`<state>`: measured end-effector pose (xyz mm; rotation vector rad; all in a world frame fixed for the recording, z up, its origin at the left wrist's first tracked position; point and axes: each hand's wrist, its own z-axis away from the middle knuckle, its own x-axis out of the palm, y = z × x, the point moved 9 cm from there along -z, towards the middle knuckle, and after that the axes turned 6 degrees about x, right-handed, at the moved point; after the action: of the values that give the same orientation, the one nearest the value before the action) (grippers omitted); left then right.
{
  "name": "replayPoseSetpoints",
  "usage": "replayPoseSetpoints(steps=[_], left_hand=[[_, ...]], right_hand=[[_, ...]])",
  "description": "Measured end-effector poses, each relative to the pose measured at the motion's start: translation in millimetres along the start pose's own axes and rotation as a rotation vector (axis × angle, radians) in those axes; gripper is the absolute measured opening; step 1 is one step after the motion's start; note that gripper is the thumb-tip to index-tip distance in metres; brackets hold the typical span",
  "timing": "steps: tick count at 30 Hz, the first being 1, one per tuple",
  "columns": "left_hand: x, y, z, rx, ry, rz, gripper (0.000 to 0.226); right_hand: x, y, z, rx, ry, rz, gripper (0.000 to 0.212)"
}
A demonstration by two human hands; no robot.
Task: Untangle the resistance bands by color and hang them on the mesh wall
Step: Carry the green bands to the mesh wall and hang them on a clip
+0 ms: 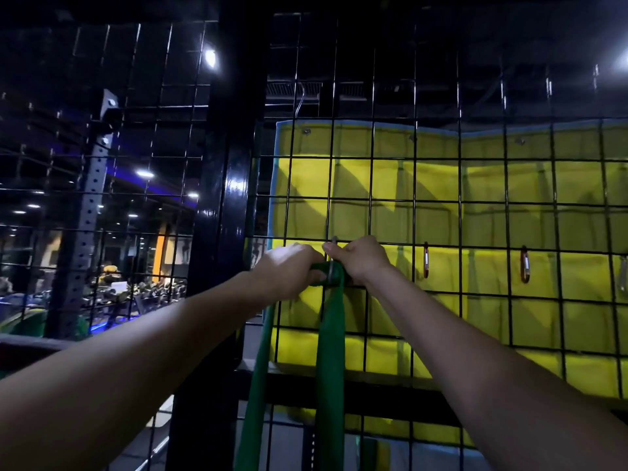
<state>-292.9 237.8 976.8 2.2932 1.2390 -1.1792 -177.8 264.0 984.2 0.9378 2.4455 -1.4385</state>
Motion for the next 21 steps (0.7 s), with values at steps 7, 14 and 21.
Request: replayPoseSetpoints(steps=[7, 14, 21], left_hand=[[5, 5, 9, 0.010, 0.040, -0.048, 0.018], [6, 14, 19, 0.118, 0.119, -0.037, 0.022], [3, 19, 21, 0.140, 0.119, 0.012, 0.020]], right_hand=[[-2, 2, -1, 0.027, 0.008, 0.011, 0.042], [0, 2, 0, 0.038, -0.030, -0.033, 0.043], [3, 5, 1, 0.062, -0.078, -0.142, 0.038]])
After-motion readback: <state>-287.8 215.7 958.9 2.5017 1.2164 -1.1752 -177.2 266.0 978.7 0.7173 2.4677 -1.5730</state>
